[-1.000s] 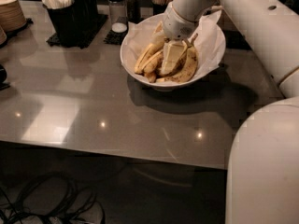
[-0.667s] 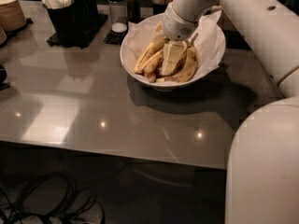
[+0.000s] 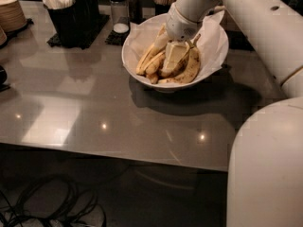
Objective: Pick banana from white bowl
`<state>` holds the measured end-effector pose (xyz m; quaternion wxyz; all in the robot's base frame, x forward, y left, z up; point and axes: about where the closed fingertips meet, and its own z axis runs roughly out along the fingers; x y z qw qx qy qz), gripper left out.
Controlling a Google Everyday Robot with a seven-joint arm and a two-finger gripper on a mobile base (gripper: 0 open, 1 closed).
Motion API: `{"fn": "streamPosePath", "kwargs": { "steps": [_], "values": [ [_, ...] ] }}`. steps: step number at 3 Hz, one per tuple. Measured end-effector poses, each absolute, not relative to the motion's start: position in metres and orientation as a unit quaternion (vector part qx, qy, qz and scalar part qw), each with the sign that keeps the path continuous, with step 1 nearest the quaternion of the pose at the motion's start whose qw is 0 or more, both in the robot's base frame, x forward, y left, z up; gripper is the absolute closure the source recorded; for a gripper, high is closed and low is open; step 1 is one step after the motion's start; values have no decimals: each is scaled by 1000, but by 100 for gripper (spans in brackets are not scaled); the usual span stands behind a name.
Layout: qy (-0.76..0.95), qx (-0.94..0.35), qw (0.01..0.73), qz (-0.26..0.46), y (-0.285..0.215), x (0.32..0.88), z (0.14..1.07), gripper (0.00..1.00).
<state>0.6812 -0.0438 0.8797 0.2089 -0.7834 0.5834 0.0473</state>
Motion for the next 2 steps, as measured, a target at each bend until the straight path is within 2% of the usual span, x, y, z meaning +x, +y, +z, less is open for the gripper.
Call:
{"fn": "streamPosePath", "kwargs": {
  "steps": [1,2],
  "values": [
    [583,-783,209,47,-44,681,880,63],
    [582,-785,206,56,-43,680,877,62]
  ]
}}
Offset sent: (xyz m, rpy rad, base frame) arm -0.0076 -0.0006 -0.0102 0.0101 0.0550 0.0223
